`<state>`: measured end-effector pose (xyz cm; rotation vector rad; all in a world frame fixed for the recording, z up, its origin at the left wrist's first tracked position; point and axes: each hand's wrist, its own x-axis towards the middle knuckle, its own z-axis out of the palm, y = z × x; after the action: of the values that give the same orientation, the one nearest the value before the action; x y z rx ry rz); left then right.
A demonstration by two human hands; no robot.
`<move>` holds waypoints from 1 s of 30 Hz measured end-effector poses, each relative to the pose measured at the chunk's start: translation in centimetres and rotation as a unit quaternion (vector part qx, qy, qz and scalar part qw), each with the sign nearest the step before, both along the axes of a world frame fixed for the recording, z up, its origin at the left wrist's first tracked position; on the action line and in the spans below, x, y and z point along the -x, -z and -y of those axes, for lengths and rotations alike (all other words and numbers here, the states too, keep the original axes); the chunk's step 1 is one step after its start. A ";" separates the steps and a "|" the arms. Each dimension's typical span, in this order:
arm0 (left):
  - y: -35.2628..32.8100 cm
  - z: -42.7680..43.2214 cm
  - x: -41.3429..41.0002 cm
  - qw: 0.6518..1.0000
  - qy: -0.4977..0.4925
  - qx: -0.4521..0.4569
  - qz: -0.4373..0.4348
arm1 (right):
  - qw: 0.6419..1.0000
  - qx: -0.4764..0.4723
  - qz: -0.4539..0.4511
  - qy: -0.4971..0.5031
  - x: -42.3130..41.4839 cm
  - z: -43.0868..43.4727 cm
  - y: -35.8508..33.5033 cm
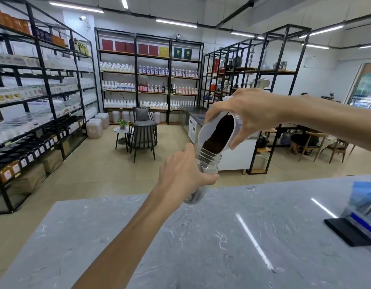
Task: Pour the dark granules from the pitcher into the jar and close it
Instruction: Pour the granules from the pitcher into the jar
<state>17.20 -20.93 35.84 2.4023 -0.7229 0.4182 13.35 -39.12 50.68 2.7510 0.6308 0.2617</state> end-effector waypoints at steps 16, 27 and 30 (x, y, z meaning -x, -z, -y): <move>-1.1 0.4 -0.7 1.000 -0.004 -0.013 0.026 | 0.999 0.020 0.039 0.004 -0.8 0.5 -0.6; -1.0 0.4 -0.8 0.999 -0.007 -0.018 0.037 | 1.000 0.007 0.028 0.005 -0.8 0.4 -0.3; -1.0 0.5 -0.9 0.999 -0.003 -0.016 0.035 | 0.999 0.018 0.038 -0.003 -0.8 0.5 -0.3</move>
<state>18.10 -21.41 36.80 2.4310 -0.7595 0.4990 14.12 -39.59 50.95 2.6920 0.6187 0.3513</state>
